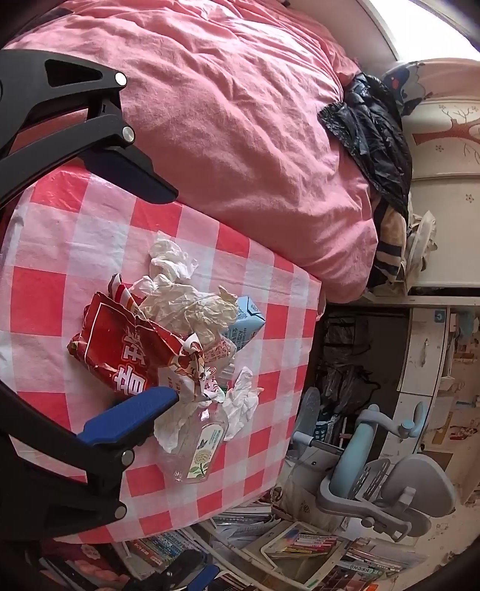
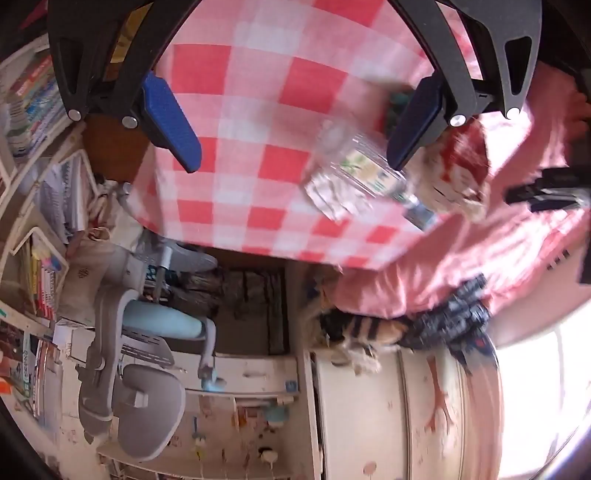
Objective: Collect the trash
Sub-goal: 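Move both tools toward the trash pile on the checkered table, then close the right gripper on the green knitted plush toy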
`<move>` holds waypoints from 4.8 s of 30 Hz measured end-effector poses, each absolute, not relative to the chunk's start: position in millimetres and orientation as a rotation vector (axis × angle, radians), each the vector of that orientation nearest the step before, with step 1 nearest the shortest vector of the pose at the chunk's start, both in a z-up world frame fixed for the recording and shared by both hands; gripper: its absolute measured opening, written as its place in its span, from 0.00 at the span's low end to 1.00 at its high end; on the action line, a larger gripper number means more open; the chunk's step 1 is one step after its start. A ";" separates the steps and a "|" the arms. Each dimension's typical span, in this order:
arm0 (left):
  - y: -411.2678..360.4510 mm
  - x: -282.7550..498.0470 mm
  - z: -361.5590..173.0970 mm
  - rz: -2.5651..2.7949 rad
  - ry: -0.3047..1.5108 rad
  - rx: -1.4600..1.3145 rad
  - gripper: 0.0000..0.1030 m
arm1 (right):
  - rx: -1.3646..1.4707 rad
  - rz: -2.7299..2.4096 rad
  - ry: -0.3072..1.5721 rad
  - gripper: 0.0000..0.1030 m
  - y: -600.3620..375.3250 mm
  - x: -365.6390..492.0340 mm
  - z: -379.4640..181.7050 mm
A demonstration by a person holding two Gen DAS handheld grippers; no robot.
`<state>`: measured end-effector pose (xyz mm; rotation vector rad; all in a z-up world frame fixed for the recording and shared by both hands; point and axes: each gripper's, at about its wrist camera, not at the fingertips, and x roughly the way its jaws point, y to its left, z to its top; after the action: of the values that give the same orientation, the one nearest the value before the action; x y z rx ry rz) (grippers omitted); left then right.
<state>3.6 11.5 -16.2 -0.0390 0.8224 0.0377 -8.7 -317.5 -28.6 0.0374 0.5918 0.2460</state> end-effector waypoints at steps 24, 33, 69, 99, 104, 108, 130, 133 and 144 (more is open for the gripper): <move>16.8 5.0 -17.8 0.055 0.836 -0.038 0.93 | 0.010 0.307 0.629 0.94 -296.6 5.8 -34.6; 16.5 4.7 -17.2 0.054 0.839 -0.037 0.93 | -0.005 0.304 0.641 0.94 -289.5 6.4 -36.4; 15.5 5.2 -17.4 0.053 0.842 -0.038 0.93 | -0.027 0.291 0.661 0.94 -286.2 9.9 -42.0; 11.4 7.4 -28.1 0.061 0.877 -0.009 0.93 | -0.153 0.333 0.699 0.94 -257.8 12.7 -46.0; 12.5 8.3 -27.2 0.063 0.878 -0.010 0.93 | -0.154 0.345 0.701 0.94 -254.4 13.9 -46.5; 30.2 10.6 -23.7 0.097 0.876 -0.058 0.93 | -0.152 0.372 0.706 0.94 -249.2 12.7 -47.9; 74.2 15.5 -28.0 0.145 0.916 -0.182 0.93 | -0.225 0.585 0.896 0.76 -190.0 12.1 -86.9; 61.7 15.1 -31.6 0.089 0.940 -0.136 0.93 | -0.215 0.568 0.934 0.69 -188.2 18.6 -96.2; 18.9 26.9 -65.1 -0.040 1.052 -0.057 0.83 | -0.194 0.594 1.007 0.36 -193.3 19.8 -101.7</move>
<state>26.9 18.9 -65.1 -0.0569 1.0520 -0.0397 19.8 -193.3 -101.7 -0.1945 1.0067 0.5936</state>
